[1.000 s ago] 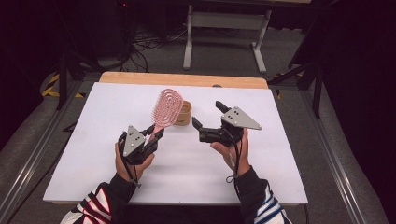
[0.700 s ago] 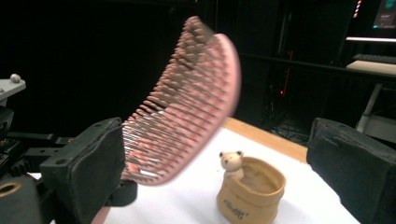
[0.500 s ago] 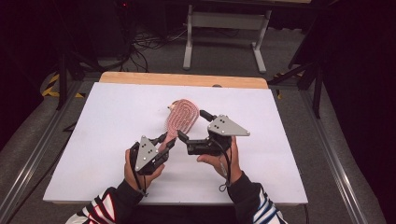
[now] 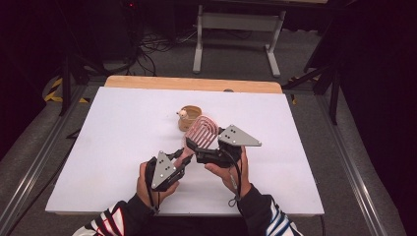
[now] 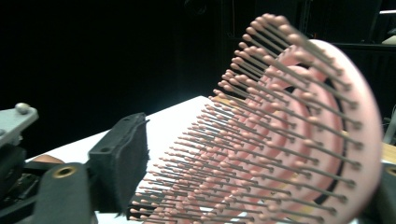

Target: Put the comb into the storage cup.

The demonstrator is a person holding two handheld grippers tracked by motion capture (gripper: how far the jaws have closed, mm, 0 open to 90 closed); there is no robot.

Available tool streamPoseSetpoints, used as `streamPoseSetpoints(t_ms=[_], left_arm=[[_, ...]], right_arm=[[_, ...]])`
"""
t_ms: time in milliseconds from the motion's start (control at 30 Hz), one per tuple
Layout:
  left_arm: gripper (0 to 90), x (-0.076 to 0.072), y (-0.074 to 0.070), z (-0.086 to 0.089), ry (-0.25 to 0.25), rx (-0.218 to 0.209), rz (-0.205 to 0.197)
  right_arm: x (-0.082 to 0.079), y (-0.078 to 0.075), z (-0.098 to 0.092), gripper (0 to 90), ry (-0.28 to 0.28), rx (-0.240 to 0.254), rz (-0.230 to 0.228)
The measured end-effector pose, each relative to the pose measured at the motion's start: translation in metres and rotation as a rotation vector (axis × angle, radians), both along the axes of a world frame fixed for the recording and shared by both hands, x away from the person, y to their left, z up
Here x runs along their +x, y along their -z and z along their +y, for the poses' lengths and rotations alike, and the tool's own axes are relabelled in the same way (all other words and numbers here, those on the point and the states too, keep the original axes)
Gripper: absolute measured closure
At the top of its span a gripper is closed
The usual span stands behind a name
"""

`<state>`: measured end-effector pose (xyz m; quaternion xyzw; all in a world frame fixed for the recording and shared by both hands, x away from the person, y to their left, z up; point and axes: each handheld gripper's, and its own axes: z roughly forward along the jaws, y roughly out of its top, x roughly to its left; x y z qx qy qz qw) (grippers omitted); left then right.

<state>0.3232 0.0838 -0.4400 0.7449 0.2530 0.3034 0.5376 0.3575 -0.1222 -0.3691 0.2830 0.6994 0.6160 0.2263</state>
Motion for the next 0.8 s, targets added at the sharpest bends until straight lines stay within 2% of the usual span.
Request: streamPoseSetpoints(t_ms=[67,267,367,533,800], left_arm=[[69.7,0.0005,0.0020,0.0003,0.001,-0.001,0.006],[69.7,0.0014,0.0042,0.0007,-0.005,0.035,0.015],[69.7,0.0018,0.0048,0.0007,0.000,0.049,0.020],[69.6,0.0037,0.0072,-0.0004,0.001,0.066,0.026],[67.2,0.0078,0.0104,0.0010,0.016,0.077,0.024]], right_arm=[[-0.0007,0.0012,-0.0008,31.3,-0.004,0.013,0.008],[-0.0023,0.0028,-0.0045,52.2,-0.030,0.055,0.017],[-0.0032,0.0040,-0.0068,58.2,-0.052,0.072,0.018],[-0.0066,0.0065,-0.0066,62.3,-0.093,0.083,0.000],[-0.0094,0.0080,-0.0048,63.1,-0.109,0.062,-0.022]])
